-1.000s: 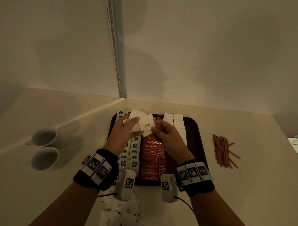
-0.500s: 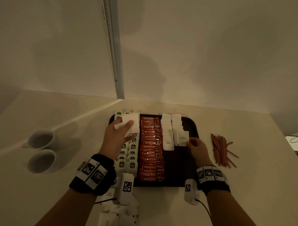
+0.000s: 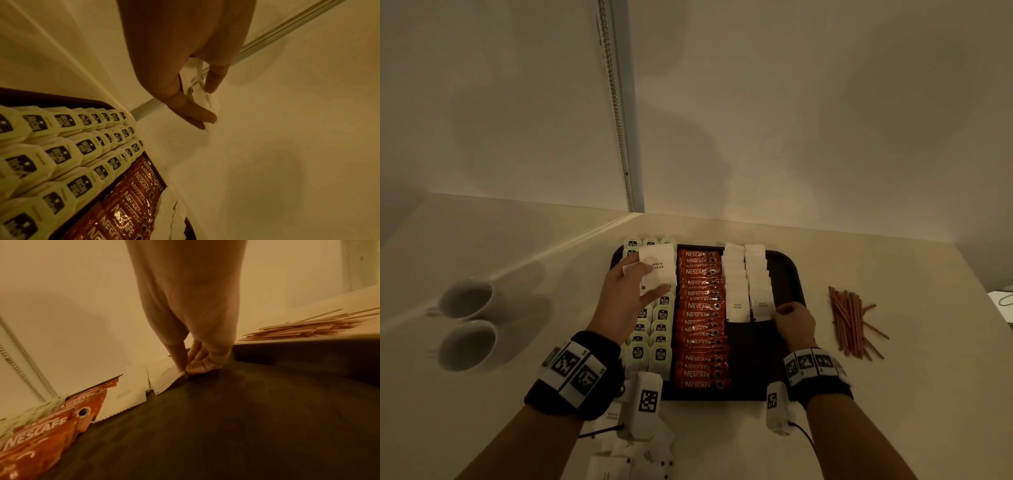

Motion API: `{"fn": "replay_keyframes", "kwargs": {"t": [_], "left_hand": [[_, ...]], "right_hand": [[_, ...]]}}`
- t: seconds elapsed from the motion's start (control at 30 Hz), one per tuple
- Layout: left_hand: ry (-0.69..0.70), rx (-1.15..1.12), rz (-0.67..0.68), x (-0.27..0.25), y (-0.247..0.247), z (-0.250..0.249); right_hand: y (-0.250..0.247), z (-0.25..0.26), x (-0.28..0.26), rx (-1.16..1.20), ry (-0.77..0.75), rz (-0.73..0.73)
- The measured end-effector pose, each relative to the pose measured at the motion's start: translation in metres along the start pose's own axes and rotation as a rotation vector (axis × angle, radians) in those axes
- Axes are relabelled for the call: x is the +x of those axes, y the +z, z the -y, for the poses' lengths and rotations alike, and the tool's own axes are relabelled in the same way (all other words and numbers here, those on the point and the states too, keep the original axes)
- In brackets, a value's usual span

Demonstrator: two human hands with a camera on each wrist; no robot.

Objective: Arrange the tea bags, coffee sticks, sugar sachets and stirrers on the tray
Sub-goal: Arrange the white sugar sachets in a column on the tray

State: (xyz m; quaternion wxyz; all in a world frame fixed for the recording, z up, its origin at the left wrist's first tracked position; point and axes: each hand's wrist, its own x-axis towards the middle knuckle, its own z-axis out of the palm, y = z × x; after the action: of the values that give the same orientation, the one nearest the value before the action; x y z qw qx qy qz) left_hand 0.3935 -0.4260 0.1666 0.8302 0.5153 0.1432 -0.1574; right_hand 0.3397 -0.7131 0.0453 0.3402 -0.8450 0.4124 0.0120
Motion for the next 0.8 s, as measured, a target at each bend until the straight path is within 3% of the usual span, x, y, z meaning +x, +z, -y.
{"fn": "replay_keyframes", "kwargs": {"t": [0.2,0.3,0.47,0.53,0.63,0.8], "left_hand": [[0.074,0.067,0.064,-0.002,0.002,0.002],[0.109,0.108,0.077,-0.003,0.005,0.002],[0.109,0.123,0.097,-0.005,0.014,0.004],[0.109,0.117,0.097,-0.007,0.016,0.007],[0.091,0.108,0.092,-0.009,0.016,0.009],[-0.037,-0.127,0.076,-0.007,0.006,0.002]], "right_hand": [[-0.003,0.008,-0.002,-0.071,-0.037,-0.025],[-0.01,0.037,-0.017,0.044,-0.168,-0.031],[-0.022,0.117,-0.083,0.534,-0.516,0.472],[-0.019,0.131,-0.099,0.615,-0.568,0.567],[-0.015,0.134,-0.105,0.659,-0.584,0.542],[-0.023,0.118,-0.084,0.724,-0.433,0.484]]}}
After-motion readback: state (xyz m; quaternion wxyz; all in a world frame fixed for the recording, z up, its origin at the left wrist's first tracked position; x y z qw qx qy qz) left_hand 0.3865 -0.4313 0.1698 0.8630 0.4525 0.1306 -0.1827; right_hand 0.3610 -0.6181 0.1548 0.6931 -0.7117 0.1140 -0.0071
